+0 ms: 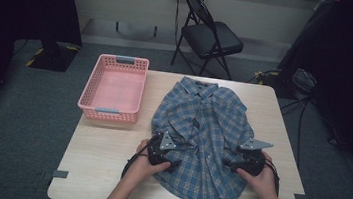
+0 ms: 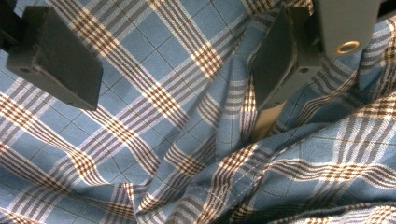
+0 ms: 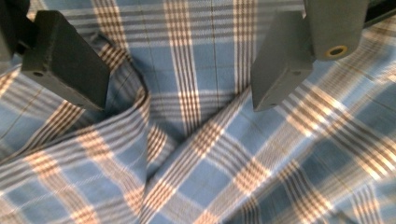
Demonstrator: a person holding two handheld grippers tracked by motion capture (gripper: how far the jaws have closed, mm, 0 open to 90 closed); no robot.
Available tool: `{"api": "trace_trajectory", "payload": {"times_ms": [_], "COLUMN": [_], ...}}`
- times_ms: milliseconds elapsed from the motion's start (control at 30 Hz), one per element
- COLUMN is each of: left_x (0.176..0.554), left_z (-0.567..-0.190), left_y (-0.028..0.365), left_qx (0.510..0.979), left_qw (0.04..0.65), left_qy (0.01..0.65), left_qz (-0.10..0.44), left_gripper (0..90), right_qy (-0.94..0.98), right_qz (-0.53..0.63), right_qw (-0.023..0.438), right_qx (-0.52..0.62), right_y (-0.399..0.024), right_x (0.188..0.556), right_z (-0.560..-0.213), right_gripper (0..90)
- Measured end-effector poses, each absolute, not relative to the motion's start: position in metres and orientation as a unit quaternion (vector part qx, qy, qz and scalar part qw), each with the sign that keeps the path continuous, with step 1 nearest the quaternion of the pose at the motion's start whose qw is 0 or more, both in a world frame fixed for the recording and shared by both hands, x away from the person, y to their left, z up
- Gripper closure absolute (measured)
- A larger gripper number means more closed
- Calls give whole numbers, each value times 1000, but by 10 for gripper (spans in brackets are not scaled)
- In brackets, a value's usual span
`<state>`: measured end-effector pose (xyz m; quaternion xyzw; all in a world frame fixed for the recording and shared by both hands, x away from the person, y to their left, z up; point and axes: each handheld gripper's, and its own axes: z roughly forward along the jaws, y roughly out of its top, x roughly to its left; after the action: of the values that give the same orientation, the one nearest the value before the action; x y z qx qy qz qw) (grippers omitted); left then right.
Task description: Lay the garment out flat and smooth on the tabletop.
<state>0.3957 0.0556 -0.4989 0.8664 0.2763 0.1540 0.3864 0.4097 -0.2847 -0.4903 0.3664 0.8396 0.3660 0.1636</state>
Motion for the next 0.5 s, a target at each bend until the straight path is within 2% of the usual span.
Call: {"api": "trace_trajectory", "payload": {"times_ms": [267,300,333,400,500], "left_x": [394,395,395,396,396], "left_z": [-499,-499,-499,-499,-499], "left_y": [55,55,55,56,56], "left_qx": [865,865,865,865,865], "left_qw": [386,386,386,386,386], "left_qy": [278,281,281,281,282], "left_qz": [158,154,154,153,153], "left_gripper": [160,159,158,158,158], "right_qy": [812,811,811,808,802], "right_qz": [400,393,393,395,394], "right_qw": [186,193,193,193,197], "right_qx": [382,387,387,392,404], "right_y": [-301,-305,-305,-309,-309], "right_x": [419,430,430,447,464], "right_z": [-460,-458,-458,-453,-451], "right_gripper": [257,295,295,404,452]}}
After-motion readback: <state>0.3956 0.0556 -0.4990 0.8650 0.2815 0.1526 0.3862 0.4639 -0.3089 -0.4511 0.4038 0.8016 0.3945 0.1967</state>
